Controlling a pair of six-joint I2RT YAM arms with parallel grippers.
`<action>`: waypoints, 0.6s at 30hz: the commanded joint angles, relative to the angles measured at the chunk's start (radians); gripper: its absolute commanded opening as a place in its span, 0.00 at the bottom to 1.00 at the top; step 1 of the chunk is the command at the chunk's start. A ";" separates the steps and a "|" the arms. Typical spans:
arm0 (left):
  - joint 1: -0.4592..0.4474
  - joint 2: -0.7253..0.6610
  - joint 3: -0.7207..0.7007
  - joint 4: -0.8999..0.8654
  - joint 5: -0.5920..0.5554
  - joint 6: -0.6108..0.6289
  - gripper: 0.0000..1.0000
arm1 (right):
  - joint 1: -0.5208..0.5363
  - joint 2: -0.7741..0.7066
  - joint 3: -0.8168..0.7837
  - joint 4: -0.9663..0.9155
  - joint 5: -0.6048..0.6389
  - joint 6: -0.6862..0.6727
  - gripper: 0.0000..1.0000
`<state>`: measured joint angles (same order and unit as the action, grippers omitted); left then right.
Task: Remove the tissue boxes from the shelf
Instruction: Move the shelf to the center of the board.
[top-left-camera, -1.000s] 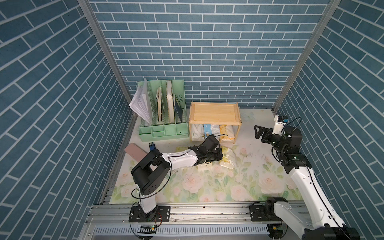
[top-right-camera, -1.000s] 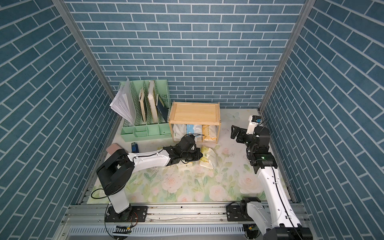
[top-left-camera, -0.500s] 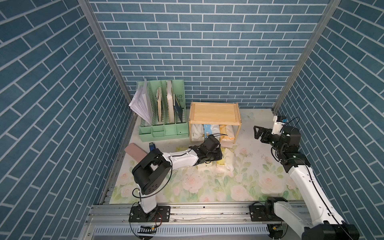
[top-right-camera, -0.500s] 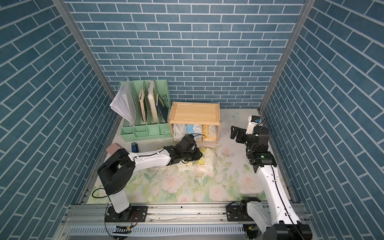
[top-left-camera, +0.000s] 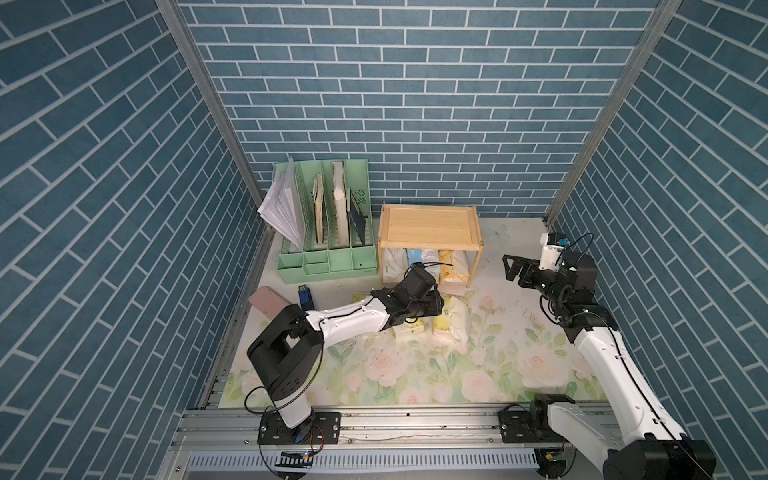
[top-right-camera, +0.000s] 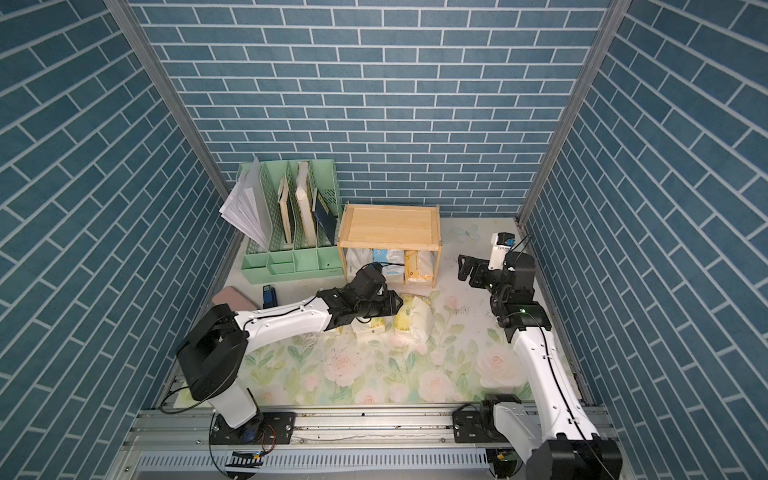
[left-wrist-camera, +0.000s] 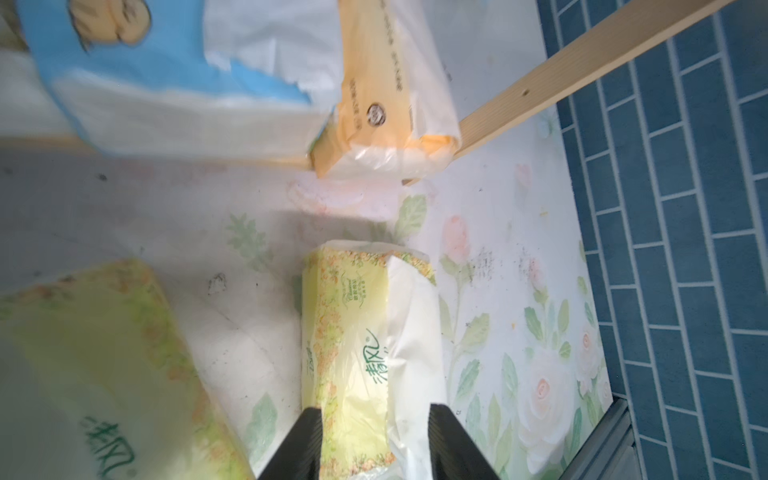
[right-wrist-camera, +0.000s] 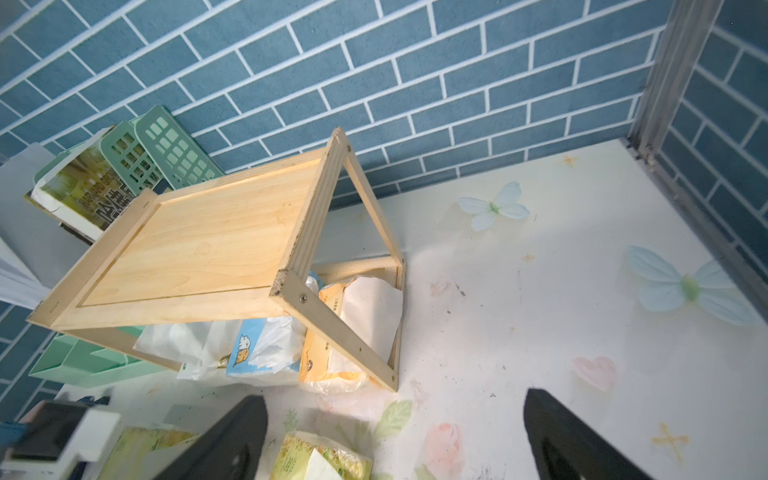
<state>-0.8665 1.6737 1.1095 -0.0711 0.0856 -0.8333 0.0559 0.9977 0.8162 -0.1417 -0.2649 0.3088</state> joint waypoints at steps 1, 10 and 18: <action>0.035 -0.075 0.005 -0.043 -0.055 0.045 0.53 | -0.002 0.040 -0.024 0.015 -0.099 -0.013 1.00; 0.179 -0.225 -0.060 -0.099 -0.104 0.100 0.69 | 0.009 0.167 -0.076 0.128 -0.234 0.046 1.00; 0.344 -0.296 -0.111 -0.133 -0.075 0.150 0.81 | 0.018 0.302 -0.075 0.222 -0.329 0.090 1.00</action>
<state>-0.5629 1.3979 1.0157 -0.1680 0.0013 -0.7258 0.0673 1.2728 0.7429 0.0082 -0.5346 0.3622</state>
